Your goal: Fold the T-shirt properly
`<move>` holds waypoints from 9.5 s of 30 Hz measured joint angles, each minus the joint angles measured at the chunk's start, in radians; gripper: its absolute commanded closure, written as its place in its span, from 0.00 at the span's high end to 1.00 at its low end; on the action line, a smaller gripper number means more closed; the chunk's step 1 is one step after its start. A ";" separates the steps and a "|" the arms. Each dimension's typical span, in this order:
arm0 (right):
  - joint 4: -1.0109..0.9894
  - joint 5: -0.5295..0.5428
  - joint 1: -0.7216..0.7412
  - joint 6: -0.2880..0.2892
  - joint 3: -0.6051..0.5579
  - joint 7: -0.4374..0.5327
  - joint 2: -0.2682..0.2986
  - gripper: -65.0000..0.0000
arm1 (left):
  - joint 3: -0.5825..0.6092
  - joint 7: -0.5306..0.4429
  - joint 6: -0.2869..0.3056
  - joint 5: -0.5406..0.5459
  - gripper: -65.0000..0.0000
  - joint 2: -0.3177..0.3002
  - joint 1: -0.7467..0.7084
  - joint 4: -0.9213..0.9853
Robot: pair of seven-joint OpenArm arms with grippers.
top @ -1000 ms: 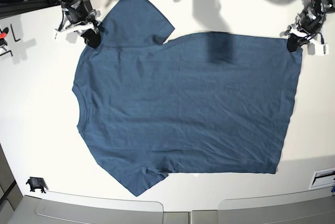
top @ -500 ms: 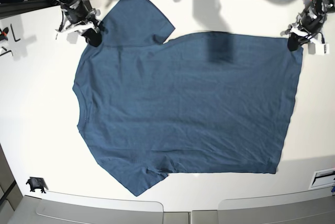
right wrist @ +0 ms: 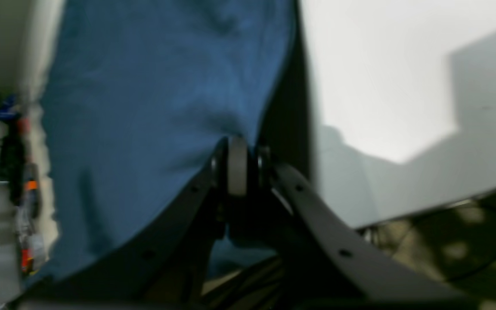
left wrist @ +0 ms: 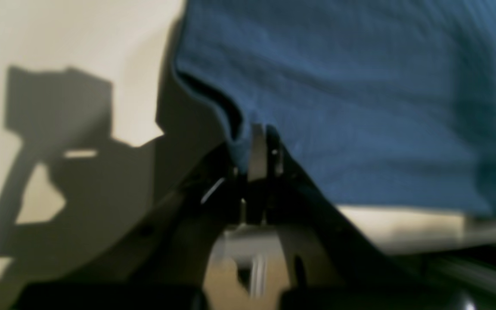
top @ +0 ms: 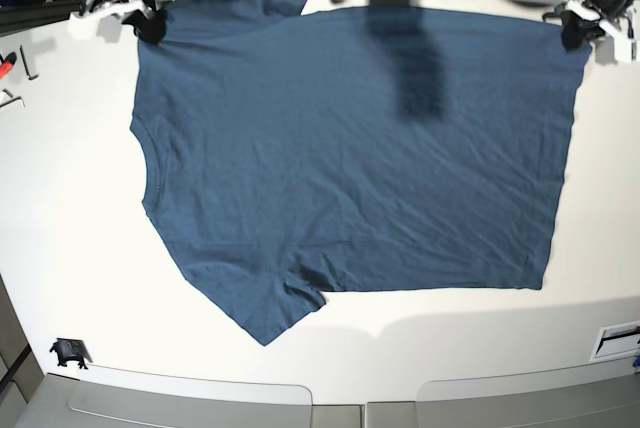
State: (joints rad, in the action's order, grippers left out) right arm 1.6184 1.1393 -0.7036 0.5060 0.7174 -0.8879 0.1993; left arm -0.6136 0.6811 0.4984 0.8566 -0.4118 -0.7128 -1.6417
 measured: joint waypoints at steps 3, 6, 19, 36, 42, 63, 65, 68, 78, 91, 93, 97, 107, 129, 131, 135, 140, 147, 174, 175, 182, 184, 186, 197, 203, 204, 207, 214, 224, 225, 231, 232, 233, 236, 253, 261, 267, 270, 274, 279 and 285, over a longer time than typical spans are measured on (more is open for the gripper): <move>0.000 0.074 -0.052 0.027 0.040 -0.033 -0.001 0.00 | -0.014 0.001 -0.001 -0.009 0.00 0.036 -0.083 -0.069; 0.000 0.158 -0.101 0.052 0.087 -0.079 -0.004 0.00 | -0.037 0.001 0.011 -0.004 0.00 0.084 -0.131 -0.142; 0.002 0.319 -0.161 0.131 0.262 -0.281 -0.003 0.00 | -0.058 0.085 0.088 0.122 0.00 0.193 -0.243 -0.344; 0.009 0.056 0.108 0.157 0.146 -0.026 0.019 0.00 | -0.060 0.004 0.097 0.051 0.00 0.193 0.042 -0.403; 0.009 -0.164 0.188 0.132 -0.014 0.108 0.036 0.00 | -0.060 -0.034 0.084 -0.001 0.00 0.190 0.123 -0.293; 0.009 -0.459 0.305 -0.024 -0.065 0.269 0.042 0.00 | -0.034 -0.109 0.063 -0.113 0.00 0.106 0.351 0.054; 0.009 -0.488 0.306 -0.024 -0.075 0.279 0.042 0.00 | -0.010 -0.107 0.064 -0.113 0.00 0.087 0.371 0.105; 0.009 -0.496 0.307 -0.024 -0.095 0.281 0.042 0.00 | 0.019 -0.110 0.062 -0.114 0.00 0.063 0.388 0.168; -0.023 -0.694 0.331 -0.126 -0.196 0.364 0.042 0.00 | 0.030 -0.124 0.060 -0.114 0.00 0.063 0.397 0.243; -0.275 -0.671 0.446 -0.129 -0.199 0.419 0.045 0.00 | 0.030 -0.120 0.061 -0.114 0.00 0.063 0.397 0.243; -0.276 -0.671 0.446 -0.129 -0.199 0.420 0.045 0.00 | 0.030 -0.119 0.060 -0.114 0.00 0.063 0.397 0.243; -0.276 -0.671 0.446 -0.129 -0.199 0.420 0.045 0.00 | 0.030 -0.119 0.060 -0.114 0.00 0.063 0.397 0.243; -0.261 -0.595 0.446 -0.062 -0.195 0.344 0.052 0.48 | 0.030 -0.105 0.059 -0.117 0.38 0.059 0.394 0.243; 0.171 -0.515 0.370 -0.084 0.079 0.050 0.049 0.48 | -0.023 -0.047 0.060 -0.114 0.38 -0.134 0.394 0.017; 0.183 -0.466 0.326 -0.084 0.114 0.028 0.047 0.48 | -0.072 -0.044 0.060 -0.114 0.38 -0.134 0.394 -0.031; 0.187 -0.373 0.229 -0.072 0.167 -0.013 0.045 0.48 | -0.181 -0.048 0.060 -0.114 0.38 -0.135 0.394 -0.101; 0.188 -0.301 0.121 -0.042 0.161 -0.012 0.015 0.48 | -0.275 -0.044 0.049 -0.114 0.38 -0.144 0.390 -0.115; 0.187 -0.280 0.077 -0.023 0.080 -0.007 -0.080 0.48 | -0.284 -0.043 0.052 -0.114 0.38 -0.145 0.375 -0.115; 0.043 -0.349 0.078 -0.016 -0.103 0.120 -0.127 0.48 | -0.284 -0.045 0.051 -0.114 0.38 -0.145 0.375 -0.114; 0.037 -0.348 0.080 -0.012 -0.107 0.121 -0.127 0.48 | -0.284 -0.045 0.051 -0.114 0.38 -0.145 0.375 -0.114; 0.026 -0.326 0.080 -0.009 -0.110 0.120 -0.128 0.48 | -0.284 -0.045 0.052 -0.114 0.38 -0.145 0.375 -0.114; 0.025 -0.292 0.080 -0.008 -0.110 0.093 -0.127 0.44 | -0.284 -0.045 0.051 -0.114 0.38 -0.145 0.375 -0.114; 0.023 -0.278 0.080 -0.005 -0.110 0.079 -0.128 0.35 | -0.284 -0.045 0.051 -0.114 0.38 -0.145 0.375 -0.114; 0.016 -0.139 0.086 0.035 -0.113 0.035 -0.133 0.00 | -0.284 -0.045 0.052 -0.114 0.38 -0.145 0.375 -0.114; 0.016 -0.110 0.189 0.098 -0.113 0.015 -0.133 0.00 | -0.284 -0.045 0.052 -0.114 0.38 -0.145 0.375 -0.114; 0.016 -0.110 0.211 0.098 -0.114 0.014 -0.133 0.00 | -0.284 -0.045 0.051 -0.114 0.38 -0.145 0.375 -0.114; 0.016 -0.117 0.281 0.101 -0.114 0.014 -0.133 0.00 | -0.284 -0.045 0.052 -0.114 0.38 -0.145 0.375 -0.114; 0.014 -0.327 0.463 0.104 -0.112 0.077 -0.133 0.00 | -0.284 -0.045 0.051 -0.114 0.38 -0.146 0.375 -0.115; 0.014 -0.435 0.544 0.104 -0.177 0.146 -0.132 0.00 | -0.284 -0.045 0.052 -0.114 0.38 -0.146 0.375 -0.114; 0.014 -0.469 0.546 0.104 -0.201 0.160 -0.133 0.00 | -0.284 -0.045 0.051 -0.114 0.38 -0.145 0.375 -0.114; 0.006 -0.644 0.548 0.104 -0.332 0.289 -0.132 0.00 | -0.284 -0.045 0.051 -0.114 0.38 -0.145 0.375 -0.114; 0.005 -0.666 0.548 0.104 -0.349 0.309 -0.132 0.00 | -0.284 -0.045 0.052 -0.114 0.38 -0.145 0.375 -0.114; 0.005 -0.685 0.548 0.104 -0.365 0.328 -0.132 0.00 | -0.284 -0.045 0.051 -0.114 0.38 -0.146 0.375 -0.114; 0.005 -0.728 0.549 0.105 -0.401 0.360 -0.132 0.00 | -0.284 -0.045 0.051 -0.114 0.38 -0.145 0.375 -0.114; 0.005 -0.792 0.548 0.045 -0.409 0.391 -0.130 0.35 | -0.284 -0.045 0.052 -0.114 0.38 -0.145 0.375 -0.114; 0.005 -0.839 0.592 0.005 -0.409 0.388 -0.130 0.38 | -0.284 -0.045 0.052 -0.114 0.38 -0.145 0.375 -0.114; 0.013 -0.729 0.587 0.002 -0.406 0.182 -0.130 0.38 | -0.284 -0.045 0.052 -0.114 0.38 -0.145 0.375 -0.114; 0.050 -0.661 0.579 0.002 -0.376 0.106 -0.131 0.38 | -0.284 -0.039 0.052 -0.142 0.38 -0.145 0.375 -0.114; 0.127 -0.600 0.532 0.002 -0.290 0.079 -0.130 0.38 | -0.284 -0.031 0.052 -0.167 0.38 -0.146 0.366 -0.115; 0.151 -0.546 0.442 0.000 -0.181 0.031 -0.130 0.38 | -0.284 -0.035 0.052 -0.167 0.38 -0.145 0.340 -0.114; 0.117 -0.544 0.363 -0.002 -0.174 0.105 -0.130 0.49 | -0.284 -0.050 0.052 -0.166 0.38 -0.146 0.340 -0.115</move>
State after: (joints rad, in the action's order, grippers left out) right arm 1.7351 0.5953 -0.3408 0.5041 0.5438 -0.7834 0.0696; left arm -0.8978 0.6315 0.5503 0.6907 -0.5575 -0.3733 -1.7565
